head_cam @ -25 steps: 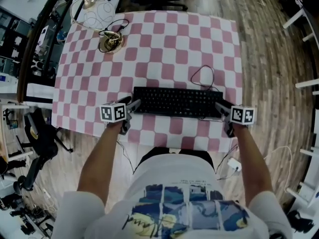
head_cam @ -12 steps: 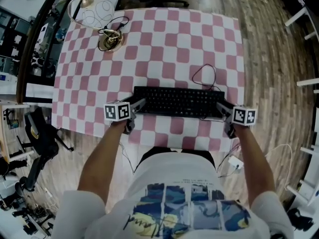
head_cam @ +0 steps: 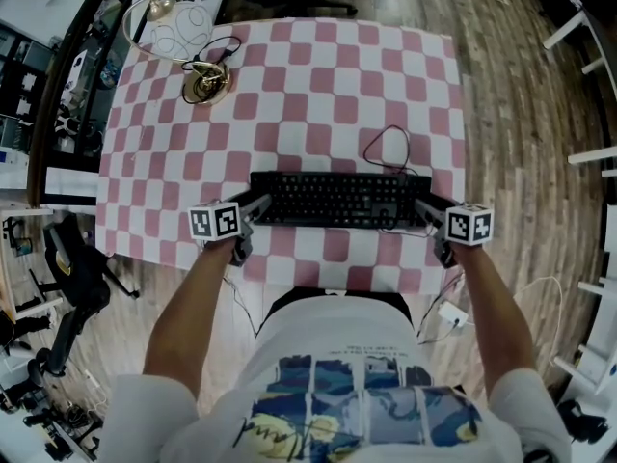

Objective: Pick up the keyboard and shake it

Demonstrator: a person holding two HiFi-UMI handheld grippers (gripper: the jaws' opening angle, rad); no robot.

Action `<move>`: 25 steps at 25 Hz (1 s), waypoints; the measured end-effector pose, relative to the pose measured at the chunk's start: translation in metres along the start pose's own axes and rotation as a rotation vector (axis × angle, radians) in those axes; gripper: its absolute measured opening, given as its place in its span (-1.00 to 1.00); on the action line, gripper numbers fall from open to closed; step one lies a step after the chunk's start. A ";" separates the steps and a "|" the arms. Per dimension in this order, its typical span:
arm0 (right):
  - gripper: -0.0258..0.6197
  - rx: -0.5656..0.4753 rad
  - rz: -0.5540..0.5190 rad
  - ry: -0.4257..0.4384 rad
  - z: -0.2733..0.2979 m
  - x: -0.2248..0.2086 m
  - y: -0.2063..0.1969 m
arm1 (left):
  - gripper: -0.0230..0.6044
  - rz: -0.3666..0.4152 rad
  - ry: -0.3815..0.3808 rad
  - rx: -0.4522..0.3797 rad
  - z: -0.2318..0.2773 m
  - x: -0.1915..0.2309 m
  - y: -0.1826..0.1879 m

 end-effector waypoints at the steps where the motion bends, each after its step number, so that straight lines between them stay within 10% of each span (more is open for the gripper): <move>1: -0.31 -0.008 -0.018 -0.006 -0.003 0.001 0.002 | -0.21 0.010 -0.007 -0.014 -0.003 -0.003 0.001; 25: -0.33 -0.697 -0.705 -0.303 -0.176 0.113 0.202 | -0.21 0.507 -0.209 -0.632 -0.160 -0.177 0.129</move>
Point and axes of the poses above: the fingertips, and each gripper's own axes: z forward along the fingers, x to its left, y out of its top, the point moved 6 cm from there along -z, backward along the fingers, and after that the axes turned 12 degrees about -z, right-handed, at the moved point
